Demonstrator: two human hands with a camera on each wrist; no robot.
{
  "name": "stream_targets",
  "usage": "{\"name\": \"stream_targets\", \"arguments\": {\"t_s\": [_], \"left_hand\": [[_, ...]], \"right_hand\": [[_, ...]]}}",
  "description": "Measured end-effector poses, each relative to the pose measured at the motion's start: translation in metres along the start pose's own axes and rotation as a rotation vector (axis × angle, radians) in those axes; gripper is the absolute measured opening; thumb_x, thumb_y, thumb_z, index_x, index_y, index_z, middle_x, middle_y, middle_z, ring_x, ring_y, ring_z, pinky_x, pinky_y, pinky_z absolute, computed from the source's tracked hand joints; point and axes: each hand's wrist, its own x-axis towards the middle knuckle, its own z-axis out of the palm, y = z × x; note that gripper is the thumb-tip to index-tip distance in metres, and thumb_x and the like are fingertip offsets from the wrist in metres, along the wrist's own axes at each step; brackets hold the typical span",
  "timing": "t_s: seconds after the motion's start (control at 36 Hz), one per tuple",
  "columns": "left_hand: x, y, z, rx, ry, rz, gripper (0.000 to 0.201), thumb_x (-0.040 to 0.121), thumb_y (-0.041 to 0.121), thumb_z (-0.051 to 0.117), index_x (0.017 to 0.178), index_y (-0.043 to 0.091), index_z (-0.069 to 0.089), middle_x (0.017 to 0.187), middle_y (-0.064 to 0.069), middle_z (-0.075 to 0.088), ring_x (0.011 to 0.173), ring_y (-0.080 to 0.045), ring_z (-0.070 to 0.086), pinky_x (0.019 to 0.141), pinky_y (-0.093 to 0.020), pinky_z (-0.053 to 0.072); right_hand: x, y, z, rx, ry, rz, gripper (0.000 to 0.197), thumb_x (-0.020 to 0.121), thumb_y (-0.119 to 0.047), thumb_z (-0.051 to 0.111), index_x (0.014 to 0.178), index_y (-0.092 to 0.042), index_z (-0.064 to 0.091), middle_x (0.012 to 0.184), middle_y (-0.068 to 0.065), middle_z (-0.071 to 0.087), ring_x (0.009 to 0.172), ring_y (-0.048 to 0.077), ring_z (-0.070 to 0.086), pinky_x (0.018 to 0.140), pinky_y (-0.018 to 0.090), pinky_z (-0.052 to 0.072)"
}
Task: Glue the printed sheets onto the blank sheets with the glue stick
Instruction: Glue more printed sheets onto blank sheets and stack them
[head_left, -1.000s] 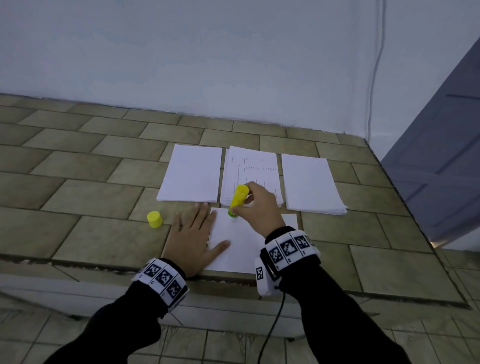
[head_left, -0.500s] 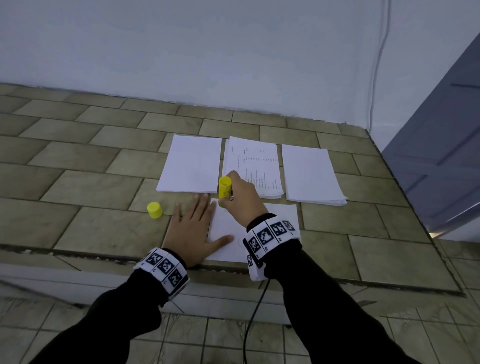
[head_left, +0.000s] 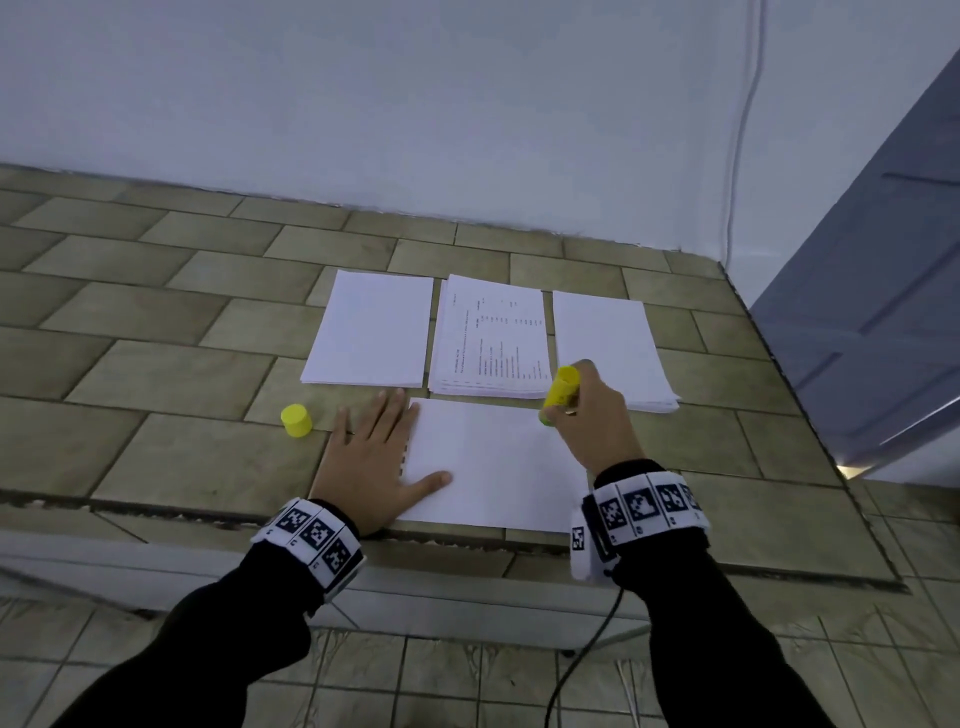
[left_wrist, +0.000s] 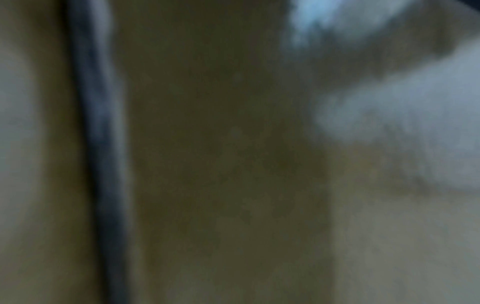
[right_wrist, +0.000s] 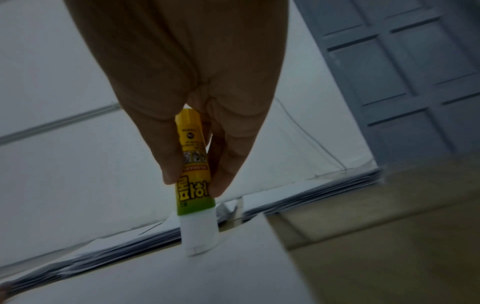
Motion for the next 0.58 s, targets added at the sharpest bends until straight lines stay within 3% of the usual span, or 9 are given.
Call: {"name": "stream_targets", "arguments": {"t_s": [0.22, 0.31, 0.36, 0.5, 0.58], "left_hand": [[0.000, 0.002, -0.002, 0.054, -0.041, -0.019, 0.113, 0.068, 0.091, -0.007, 0.157, 0.022, 0.001, 0.164, 0.003, -0.011, 0.150, -0.015, -0.009, 0.120, -0.052, -0.003], [0.000, 0.004, -0.002, 0.016, -0.027, -0.014, 0.117, 0.067, 0.094, -0.006, 0.157, 0.020, 0.004, 0.164, 0.003, -0.009, 0.151, -0.015, -0.008, 0.120, -0.053, -0.003], [0.000, 0.003, -0.001, 0.016, -0.035, -0.018, 0.120, 0.064, 0.096, -0.005, 0.157, 0.020, 0.005, 0.164, 0.002, -0.008, 0.151, -0.016, -0.008, 0.120, -0.053, -0.004], [0.000, 0.005, -0.002, 0.035, -0.044, -0.030, 0.126, 0.059, 0.099, -0.005, 0.157, 0.021, 0.003, 0.164, 0.002, -0.009, 0.151, -0.017, -0.008, 0.119, -0.053, -0.005], [0.000, 0.006, -0.001, 0.026, -0.046, -0.031, 0.126, 0.060, 0.100, -0.005, 0.157, 0.021, 0.002, 0.164, 0.002, -0.010, 0.151, -0.017, -0.009, 0.119, -0.053, -0.003]], "right_hand": [[0.002, 0.016, -0.016, -0.052, 0.110, 0.020, 0.019, 0.086, -0.004, 0.062, 0.100, -0.006, 0.049, 0.087, 0.012, 0.063, 0.078, 0.029, 0.060, 0.075, 0.044, 0.053], [-0.003, 0.007, -0.012, 0.009, 0.135, -0.041, 0.021, 0.085, -0.009, 0.066, 0.099, -0.010, 0.050, 0.085, 0.007, 0.064, 0.076, 0.025, 0.060, 0.070, 0.035, 0.053], [-0.006, -0.004, -0.003, 0.060, 0.079, -0.080, 0.023, 0.081, -0.010, 0.070, 0.096, -0.011, 0.053, 0.087, 0.006, 0.065, 0.079, 0.023, 0.062, 0.071, 0.032, 0.053], [-0.014, -0.032, 0.027, 0.131, -0.146, -0.183, 0.015, 0.078, -0.011, 0.070, 0.083, -0.009, 0.055, 0.082, 0.007, 0.064, 0.080, 0.023, 0.062, 0.076, 0.045, 0.054], [-0.017, -0.048, 0.044, 0.116, -0.240, -0.222, 0.018, 0.079, -0.012, 0.070, 0.085, -0.011, 0.053, 0.083, 0.007, 0.063, 0.079, 0.019, 0.062, 0.076, 0.044, 0.054]]}}
